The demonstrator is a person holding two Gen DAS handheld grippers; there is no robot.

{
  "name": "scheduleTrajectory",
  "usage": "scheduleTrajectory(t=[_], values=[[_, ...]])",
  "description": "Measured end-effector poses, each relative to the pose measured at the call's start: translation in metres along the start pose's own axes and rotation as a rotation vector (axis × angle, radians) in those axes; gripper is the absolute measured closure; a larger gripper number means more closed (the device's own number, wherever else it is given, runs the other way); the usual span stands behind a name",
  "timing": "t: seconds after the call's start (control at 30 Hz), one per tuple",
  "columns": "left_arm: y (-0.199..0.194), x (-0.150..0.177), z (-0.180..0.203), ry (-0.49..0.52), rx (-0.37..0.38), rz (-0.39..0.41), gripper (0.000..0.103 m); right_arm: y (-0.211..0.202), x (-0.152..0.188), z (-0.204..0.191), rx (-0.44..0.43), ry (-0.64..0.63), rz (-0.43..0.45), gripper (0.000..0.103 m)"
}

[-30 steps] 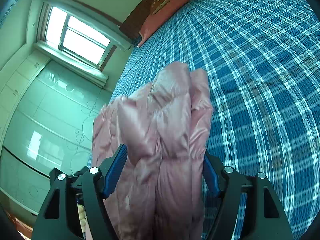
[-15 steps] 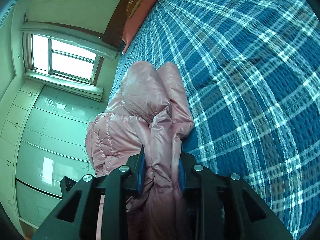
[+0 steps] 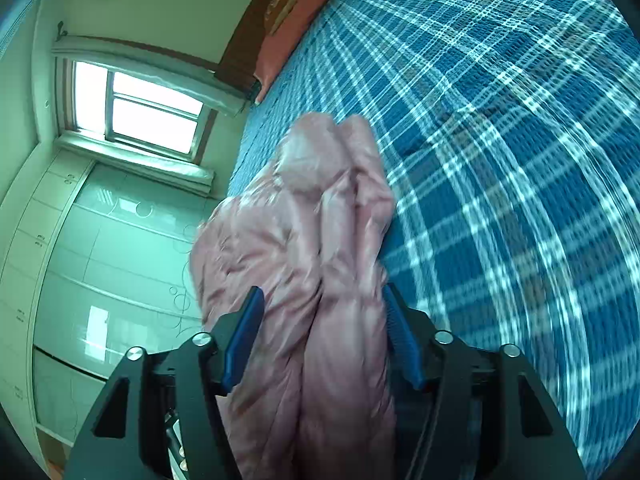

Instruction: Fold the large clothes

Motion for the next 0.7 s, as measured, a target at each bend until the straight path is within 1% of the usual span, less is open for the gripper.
scheduleTrajectory(t=[0.07, 0.2, 0.27, 0.3, 0.33, 0.4, 0.43, 0.53, 0.7], values=[[-0.009, 0.015, -0.002, -0.007, 0.02, -0.007, 0.03, -0.009, 0.015, -0.005, -0.01, -0.014, -0.008, 0.039], [-0.019, 0.042, -0.005, -0.016, 0.047, -0.023, 0.03, -0.019, 0.045, -0.005, -0.011, -0.013, -0.016, 0.036], [-0.02, 0.048, -0.004, -0.006, 0.038, -0.023, 0.03, -0.02, 0.053, 0.004, -0.028, 0.023, -0.02, 0.036], [-0.019, 0.049, -0.003, 0.003, 0.026, -0.022, 0.034, -0.017, 0.056, 0.009, -0.035, 0.041, -0.028, 0.036], [-0.017, 0.048, -0.001, 0.008, 0.016, -0.024, 0.036, -0.015, 0.059, 0.013, -0.041, 0.057, -0.036, 0.044], [-0.016, 0.05, 0.0, 0.01, 0.007, -0.025, 0.043, -0.01, 0.061, 0.018, -0.055, 0.066, -0.041, 0.056], [-0.016, 0.052, 0.0, 0.012, 0.001, -0.024, 0.045, -0.008, 0.061, 0.019, -0.059, 0.068, -0.041, 0.062], [-0.013, 0.055, -0.002, 0.015, -0.01, -0.011, 0.05, -0.004, 0.065, 0.025, -0.067, 0.076, -0.036, 0.068], [-0.014, 0.058, -0.002, 0.01, -0.025, 0.011, 0.054, -0.008, 0.073, 0.033, -0.066, 0.081, -0.021, 0.071]])
Point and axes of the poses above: each gripper's, at about its wrist camera, not at the fingertips, and y roughly the way its jaws point, z to its right, x to its underside, the point moved 1 cm from there along y, roughly the way its jaws point, and after that the axes turned 8 degrees about -z, right-handed, at the moved point
